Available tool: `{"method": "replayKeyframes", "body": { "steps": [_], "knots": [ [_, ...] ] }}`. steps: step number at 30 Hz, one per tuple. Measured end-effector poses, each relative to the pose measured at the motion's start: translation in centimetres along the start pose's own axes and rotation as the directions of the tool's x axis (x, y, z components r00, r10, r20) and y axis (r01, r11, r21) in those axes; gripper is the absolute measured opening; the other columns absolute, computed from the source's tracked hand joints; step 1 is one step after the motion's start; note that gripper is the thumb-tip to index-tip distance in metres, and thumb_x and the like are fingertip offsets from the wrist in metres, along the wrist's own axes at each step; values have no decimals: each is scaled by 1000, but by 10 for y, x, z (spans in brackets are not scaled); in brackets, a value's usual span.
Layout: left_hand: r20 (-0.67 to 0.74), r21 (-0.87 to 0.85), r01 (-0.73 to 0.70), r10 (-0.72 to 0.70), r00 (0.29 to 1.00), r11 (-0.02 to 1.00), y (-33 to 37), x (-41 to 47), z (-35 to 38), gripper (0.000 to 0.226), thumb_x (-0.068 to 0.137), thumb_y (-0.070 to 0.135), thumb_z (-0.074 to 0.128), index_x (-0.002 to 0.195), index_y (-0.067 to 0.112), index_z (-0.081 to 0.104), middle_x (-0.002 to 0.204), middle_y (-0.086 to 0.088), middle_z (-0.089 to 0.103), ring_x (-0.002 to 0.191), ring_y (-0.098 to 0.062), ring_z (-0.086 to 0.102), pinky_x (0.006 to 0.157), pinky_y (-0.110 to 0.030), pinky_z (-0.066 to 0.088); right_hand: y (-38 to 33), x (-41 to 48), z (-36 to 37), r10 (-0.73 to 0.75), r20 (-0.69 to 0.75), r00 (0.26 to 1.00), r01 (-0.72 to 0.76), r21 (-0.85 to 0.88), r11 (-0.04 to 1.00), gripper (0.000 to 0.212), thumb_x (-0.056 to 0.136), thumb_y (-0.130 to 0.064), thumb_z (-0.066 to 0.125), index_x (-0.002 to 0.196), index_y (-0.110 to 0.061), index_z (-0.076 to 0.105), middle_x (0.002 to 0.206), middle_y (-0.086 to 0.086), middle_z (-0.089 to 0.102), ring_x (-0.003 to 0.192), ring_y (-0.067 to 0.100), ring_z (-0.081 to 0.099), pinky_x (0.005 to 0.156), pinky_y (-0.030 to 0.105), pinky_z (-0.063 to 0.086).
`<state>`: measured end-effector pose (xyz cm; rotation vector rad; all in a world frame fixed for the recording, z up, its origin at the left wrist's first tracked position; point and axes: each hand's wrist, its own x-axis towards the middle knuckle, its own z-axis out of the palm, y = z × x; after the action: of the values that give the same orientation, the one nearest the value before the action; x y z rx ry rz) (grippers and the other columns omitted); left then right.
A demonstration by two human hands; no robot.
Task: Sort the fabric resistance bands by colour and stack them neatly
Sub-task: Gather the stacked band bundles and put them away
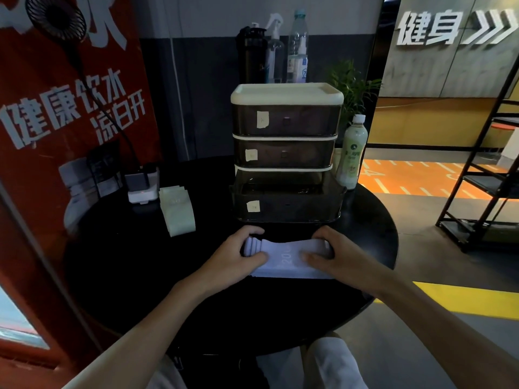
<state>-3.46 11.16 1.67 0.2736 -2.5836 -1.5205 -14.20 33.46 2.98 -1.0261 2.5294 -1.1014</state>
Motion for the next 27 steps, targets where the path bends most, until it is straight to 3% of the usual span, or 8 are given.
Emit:
{"method": "replayKeyframes", "body": {
  "steps": [6,10,13,15,19,24,27],
  "knots": [
    [57,148,-191,185,981,970,-1,-8,-2,43,88,20,72,126,33,57,118,13,45,102,5,53,83,-8,42,-5,-8,-5,-53,53,997,55,-26,998,27,83,-32,73,92,-19,52,85,-1,56,69,7,48,54,16,37],
    [71,129,-224,216,974,966,-5,-15,0,61,80,34,82,133,34,53,126,14,49,108,2,57,92,-21,52,-6,-11,0,-82,19,996,82,-35,996,35,77,-25,78,96,-19,50,93,0,56,73,4,49,58,16,41],
    [100,122,-223,211,972,967,-2,-19,5,76,75,34,86,140,32,46,117,11,59,101,-2,63,90,-27,56,-8,-13,2,-87,68,994,93,-89,992,49,75,-29,80,111,-28,47,107,-10,52,92,0,51,68,7,42],
    [59,156,-260,254,965,953,0,-20,5,72,77,31,85,139,30,49,112,12,60,98,-2,64,89,-29,56,-9,-14,2,-110,52,993,115,-113,987,53,76,-31,79,119,-34,50,113,-13,50,100,1,51,75,7,40],
    [26,307,-389,401,916,869,3,-21,3,55,79,35,81,129,31,58,108,19,55,101,-3,57,89,-23,49,-10,-19,8,-214,-68,974,205,-124,971,44,74,-30,80,109,-36,54,110,-18,47,100,-7,48,75,2,36],
    [72,470,-378,393,917,798,-1,-26,-1,54,83,51,70,132,36,51,107,31,46,106,1,47,95,-24,43,1,-17,9,-206,-2,979,203,-172,964,64,70,-40,83,123,-31,48,117,-16,39,105,0,47,87,15,41],
    [111,523,-401,407,907,752,-3,-23,-7,58,83,60,62,132,33,53,107,27,49,104,3,47,97,-29,43,5,-19,5,-161,-9,987,160,-59,985,77,69,-37,85,131,-30,39,119,-14,43,105,-7,48,80,3,41]
  ]
}}
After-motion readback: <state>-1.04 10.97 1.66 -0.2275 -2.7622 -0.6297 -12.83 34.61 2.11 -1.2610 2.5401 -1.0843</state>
